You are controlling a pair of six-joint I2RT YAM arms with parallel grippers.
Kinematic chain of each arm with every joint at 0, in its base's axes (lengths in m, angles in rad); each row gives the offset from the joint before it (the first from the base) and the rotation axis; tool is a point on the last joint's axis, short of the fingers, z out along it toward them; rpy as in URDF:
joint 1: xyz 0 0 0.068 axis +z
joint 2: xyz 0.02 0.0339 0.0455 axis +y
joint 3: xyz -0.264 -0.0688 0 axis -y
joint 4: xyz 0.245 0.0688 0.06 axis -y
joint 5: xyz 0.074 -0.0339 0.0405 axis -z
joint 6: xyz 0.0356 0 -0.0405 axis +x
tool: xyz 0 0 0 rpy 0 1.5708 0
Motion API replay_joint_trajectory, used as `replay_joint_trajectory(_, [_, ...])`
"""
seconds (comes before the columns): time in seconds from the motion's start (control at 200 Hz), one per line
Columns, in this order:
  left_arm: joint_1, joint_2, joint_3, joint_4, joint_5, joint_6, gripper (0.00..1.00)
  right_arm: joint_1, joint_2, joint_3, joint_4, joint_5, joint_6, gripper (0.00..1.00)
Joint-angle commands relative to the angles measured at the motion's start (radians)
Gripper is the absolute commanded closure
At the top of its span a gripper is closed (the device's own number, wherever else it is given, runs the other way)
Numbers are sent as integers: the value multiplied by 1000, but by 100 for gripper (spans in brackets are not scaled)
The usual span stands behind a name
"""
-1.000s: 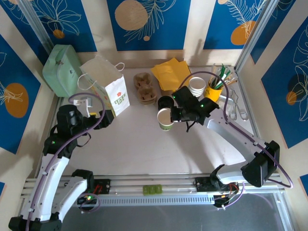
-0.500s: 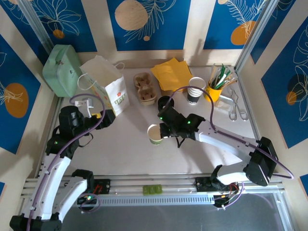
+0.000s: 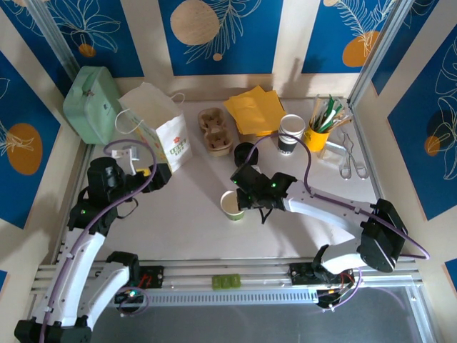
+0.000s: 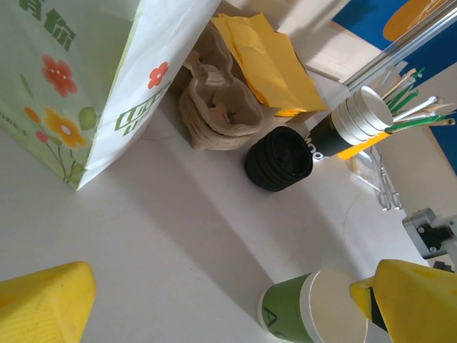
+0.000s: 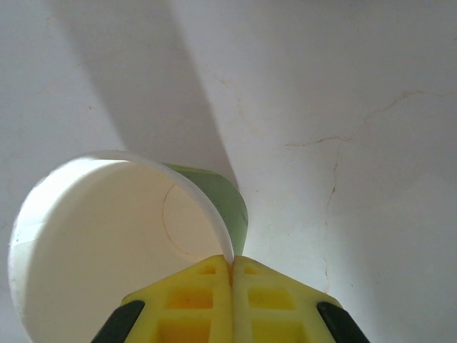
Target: Pack the takeout coffee
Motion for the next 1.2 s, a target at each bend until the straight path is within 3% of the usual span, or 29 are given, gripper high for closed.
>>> replay_joint_trajectory(0.0, [-5, -17, 32, -26, -14, 31, 1, -6, -1, -7, 2, -15, 28, 91])
replay_joint_trajectory(0.265, [-6, -14, 25, -19, 0, 20, 1, -7, -7, -4, -8, -47, 31, 86])
replay_joint_trajectory(0.625, [-5, -23, 36, -36, -4, 27, 1, -19, -58, 46, -55, -57, 10, 60])
replay_joint_trajectory(0.805, [-5, -25, 33, -28, 1, 25, 0, -90, -81, 91, -80, -32, -38, 47])
replay_joint_trajectory(0.94, [-8, 1, 29, 5, 94, 21, 3, -160, -59, 129, -78, 4, -78, 41])
replay_joint_trajectory(1.196, [-61, 5, 2, 54, 114, 3, 5, -254, 75, 257, -54, 64, -103, 40])
